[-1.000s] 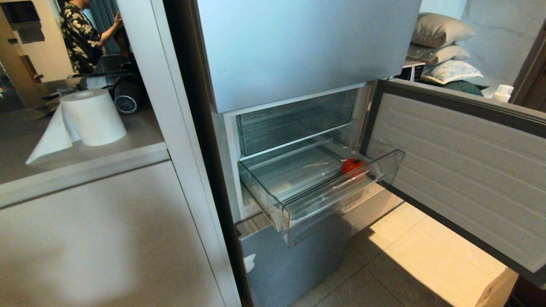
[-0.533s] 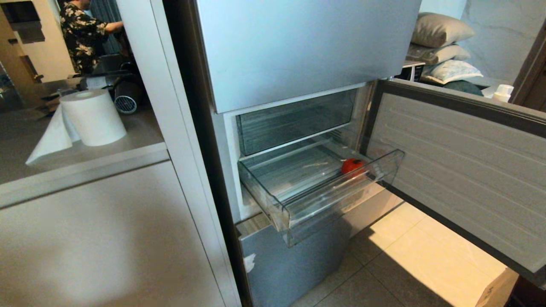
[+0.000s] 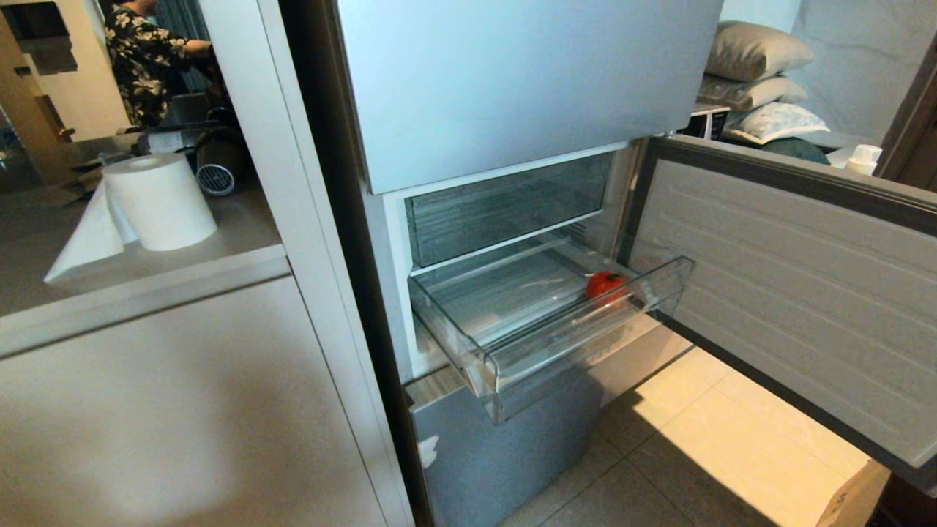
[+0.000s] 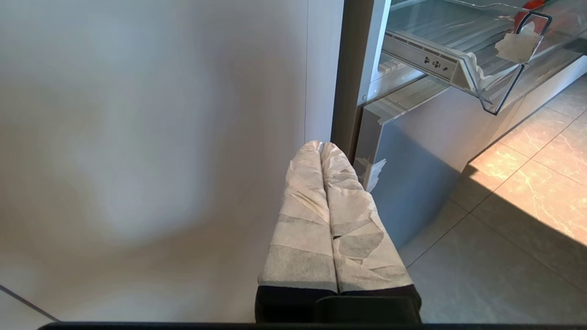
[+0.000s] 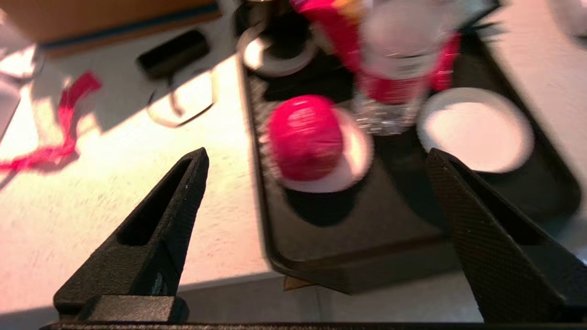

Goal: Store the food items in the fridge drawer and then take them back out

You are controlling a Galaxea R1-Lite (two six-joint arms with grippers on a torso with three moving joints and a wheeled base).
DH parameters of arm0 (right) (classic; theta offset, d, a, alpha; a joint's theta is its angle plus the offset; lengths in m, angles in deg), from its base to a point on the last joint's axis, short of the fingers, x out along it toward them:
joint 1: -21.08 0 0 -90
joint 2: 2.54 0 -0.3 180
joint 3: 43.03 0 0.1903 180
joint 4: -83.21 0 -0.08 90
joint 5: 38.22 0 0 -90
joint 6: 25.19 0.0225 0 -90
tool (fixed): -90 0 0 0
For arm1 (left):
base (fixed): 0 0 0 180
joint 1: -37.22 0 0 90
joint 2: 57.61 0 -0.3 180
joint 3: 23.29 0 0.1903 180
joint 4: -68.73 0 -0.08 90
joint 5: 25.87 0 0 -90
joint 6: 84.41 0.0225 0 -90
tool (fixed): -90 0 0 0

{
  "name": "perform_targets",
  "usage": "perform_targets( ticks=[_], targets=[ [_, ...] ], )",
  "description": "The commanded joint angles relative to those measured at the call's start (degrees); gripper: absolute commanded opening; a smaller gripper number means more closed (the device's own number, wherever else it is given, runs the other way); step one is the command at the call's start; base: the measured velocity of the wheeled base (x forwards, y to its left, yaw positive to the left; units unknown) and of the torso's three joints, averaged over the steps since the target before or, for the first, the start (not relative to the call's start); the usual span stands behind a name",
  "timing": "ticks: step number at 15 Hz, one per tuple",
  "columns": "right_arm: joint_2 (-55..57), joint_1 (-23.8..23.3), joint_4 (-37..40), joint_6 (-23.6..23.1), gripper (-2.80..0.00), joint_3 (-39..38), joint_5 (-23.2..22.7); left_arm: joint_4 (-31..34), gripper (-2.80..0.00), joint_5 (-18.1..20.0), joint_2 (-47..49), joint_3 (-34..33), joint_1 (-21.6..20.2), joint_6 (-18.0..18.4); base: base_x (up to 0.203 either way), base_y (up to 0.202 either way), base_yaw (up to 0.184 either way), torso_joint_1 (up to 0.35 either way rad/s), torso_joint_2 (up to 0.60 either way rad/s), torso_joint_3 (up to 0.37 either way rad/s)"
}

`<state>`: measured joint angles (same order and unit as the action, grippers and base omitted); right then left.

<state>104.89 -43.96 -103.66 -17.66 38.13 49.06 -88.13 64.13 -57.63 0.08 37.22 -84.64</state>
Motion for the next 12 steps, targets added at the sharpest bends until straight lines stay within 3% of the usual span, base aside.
perform_targets(
  ticks=[1,7,12],
  targets=[
    [2.6,0.6,-0.2,-2.3,0.0,0.8,0.0,0.0,-2.8,0.0,0.0,-0.1,0.0,0.0,0.0,0.0,0.0,0.0,0.0,0.0],
    [7.7,3.2,-3.6,-6.0,0.0,1.1,0.7,0.0,-2.8,0.0,0.0,-0.1,0.0,0.0,0.0,0.0,0.0,0.0,0.0,0.0],
    [16.0,4.0,-3.5,-8.5,0.0,9.8,2.7,0.0,-2.8,0.0,0.0,-0.1,0.1,0.0,0.0,0.0,0.0,0.0,0.0,0.0]
  ],
)
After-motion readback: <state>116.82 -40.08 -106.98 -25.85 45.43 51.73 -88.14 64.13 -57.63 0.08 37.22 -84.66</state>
